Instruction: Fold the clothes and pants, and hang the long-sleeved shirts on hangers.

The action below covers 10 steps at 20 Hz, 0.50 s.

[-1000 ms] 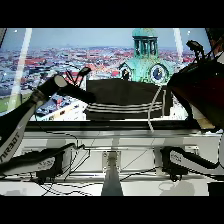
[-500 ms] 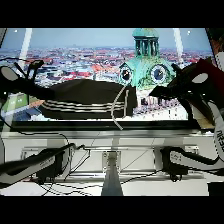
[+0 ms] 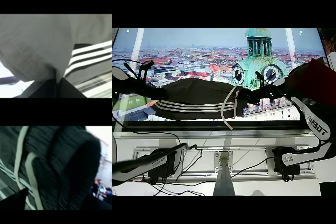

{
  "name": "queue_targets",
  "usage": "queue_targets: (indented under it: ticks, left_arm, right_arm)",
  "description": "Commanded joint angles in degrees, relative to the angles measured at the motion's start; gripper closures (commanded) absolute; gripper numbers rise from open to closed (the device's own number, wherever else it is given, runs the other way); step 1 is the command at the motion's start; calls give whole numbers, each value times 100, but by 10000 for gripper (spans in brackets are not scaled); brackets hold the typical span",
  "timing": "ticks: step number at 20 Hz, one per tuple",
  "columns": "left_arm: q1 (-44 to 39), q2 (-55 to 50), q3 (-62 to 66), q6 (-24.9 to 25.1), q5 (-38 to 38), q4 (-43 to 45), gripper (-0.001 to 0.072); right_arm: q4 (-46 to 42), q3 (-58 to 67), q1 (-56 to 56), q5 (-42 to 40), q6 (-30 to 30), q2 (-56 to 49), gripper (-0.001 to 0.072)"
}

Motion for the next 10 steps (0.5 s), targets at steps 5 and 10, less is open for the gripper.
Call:
queue_targets:
  ticks: [5,10]
  left_arm:
    - [7,-15,-2,2,4,-619,655]
    - [61,-11,92,4,20,-767,-5]
  right_arm:
    - [-719,927,492,-114,15,-136,639]
    - [-1694,1812,485,315,98,107,693]
